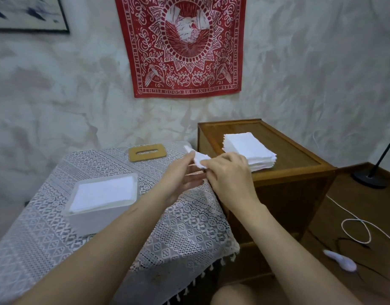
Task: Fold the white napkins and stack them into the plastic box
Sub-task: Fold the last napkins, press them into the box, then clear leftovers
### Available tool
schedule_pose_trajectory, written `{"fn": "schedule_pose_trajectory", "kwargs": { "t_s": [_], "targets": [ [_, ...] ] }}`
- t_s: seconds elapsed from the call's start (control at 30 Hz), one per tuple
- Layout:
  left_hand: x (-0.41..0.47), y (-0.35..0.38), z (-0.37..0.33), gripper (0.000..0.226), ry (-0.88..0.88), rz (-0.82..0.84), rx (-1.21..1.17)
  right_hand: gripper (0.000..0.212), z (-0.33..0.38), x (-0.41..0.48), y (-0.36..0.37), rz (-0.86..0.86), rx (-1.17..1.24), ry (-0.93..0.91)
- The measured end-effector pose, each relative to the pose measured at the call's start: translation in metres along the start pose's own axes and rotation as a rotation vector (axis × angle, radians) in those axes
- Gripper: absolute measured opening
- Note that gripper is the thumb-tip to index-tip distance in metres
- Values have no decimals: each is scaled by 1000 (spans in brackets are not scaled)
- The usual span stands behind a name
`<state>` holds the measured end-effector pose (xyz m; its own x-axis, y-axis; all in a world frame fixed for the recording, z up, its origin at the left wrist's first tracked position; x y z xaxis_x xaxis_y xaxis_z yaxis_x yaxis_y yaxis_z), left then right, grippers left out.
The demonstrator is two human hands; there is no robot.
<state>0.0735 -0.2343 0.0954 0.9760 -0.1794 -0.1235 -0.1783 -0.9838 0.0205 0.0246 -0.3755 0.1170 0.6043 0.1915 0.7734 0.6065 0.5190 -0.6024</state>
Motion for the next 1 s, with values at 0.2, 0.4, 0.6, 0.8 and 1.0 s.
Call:
{"fn": "schedule_pose_trajectory", "kwargs": {
  "t_s": [0.2, 0.4, 0.6, 0.8, 1.0],
  "targets": [
    [-42, -65, 72, 13, -177, -58, 7, 24, 41, -62, 61, 327, 132, -78],
    [-73, -106, 121, 27, -217, -86, 155, 54, 46, -96, 94, 647, 198, 134],
    [-107, -141, 107, 27, 17, -3, 538, 57, 70, -81, 116, 667, 326, 261],
    [-132, -178, 75, 37, 210, 29, 936, 41, 96, -58, 128, 852, 1069, 555],
    [-140, -212, 76, 35, 281, -252, 633, 20, 98, -67, 135, 546, 1148, 652]
  ]
}}
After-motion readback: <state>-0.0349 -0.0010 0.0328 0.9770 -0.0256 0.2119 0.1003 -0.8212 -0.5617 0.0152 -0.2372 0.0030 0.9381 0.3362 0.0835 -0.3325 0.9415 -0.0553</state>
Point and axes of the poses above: each hand's wrist, its own x-axis towards the middle knuckle, its own y-axis out of the palm, z = x × y, the point moved 3 cm from there along x, towards the middle knuckle, and after that the axes turned 11 degrees about x, right-handed, at the moved point
